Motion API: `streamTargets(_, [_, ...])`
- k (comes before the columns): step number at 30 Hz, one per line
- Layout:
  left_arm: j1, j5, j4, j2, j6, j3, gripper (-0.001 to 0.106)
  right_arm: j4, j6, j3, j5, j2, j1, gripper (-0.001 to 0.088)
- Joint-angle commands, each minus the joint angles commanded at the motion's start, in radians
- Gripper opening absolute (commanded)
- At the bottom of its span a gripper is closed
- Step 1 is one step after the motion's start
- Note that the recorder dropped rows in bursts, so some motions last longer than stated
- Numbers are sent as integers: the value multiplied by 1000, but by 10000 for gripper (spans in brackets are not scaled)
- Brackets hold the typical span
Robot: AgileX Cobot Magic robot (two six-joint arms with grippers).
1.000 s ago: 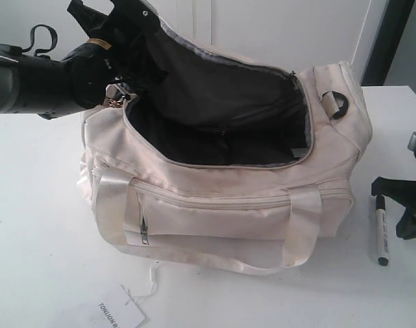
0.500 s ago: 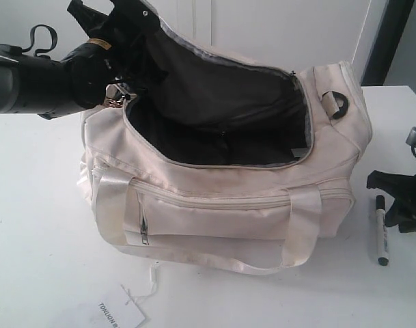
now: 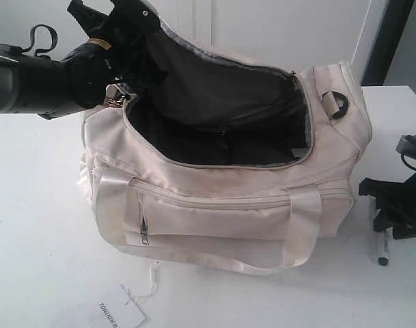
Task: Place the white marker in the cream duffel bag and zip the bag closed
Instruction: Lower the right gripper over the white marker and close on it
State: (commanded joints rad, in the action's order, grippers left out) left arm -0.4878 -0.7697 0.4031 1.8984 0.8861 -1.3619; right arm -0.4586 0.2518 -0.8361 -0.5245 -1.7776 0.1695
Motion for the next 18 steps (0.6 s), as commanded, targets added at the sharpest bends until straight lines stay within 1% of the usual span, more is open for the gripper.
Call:
streamTargets(4, [0, 0, 0, 0, 0, 0, 0, 0, 0, 0, 0, 0, 0, 320])
streamTargets(6, [0, 0, 0, 0, 0, 0, 0, 4, 0, 0, 0, 0, 0, 303])
streamTargets(9, [0, 0, 0, 0, 0, 0, 0, 6, 0, 0, -2, -2, 0, 239])
streamTargets(14, [0, 0, 0, 0, 0, 0, 0, 12, 0, 0, -2, -2, 0, 167])
streamTargets(16, [0, 0, 0, 0, 0, 0, 0, 14, 0, 0, -7, -2, 0, 114])
streamTargets(18, [0, 0, 0, 0, 0, 0, 0, 14, 0, 0, -9, -2, 0, 43])
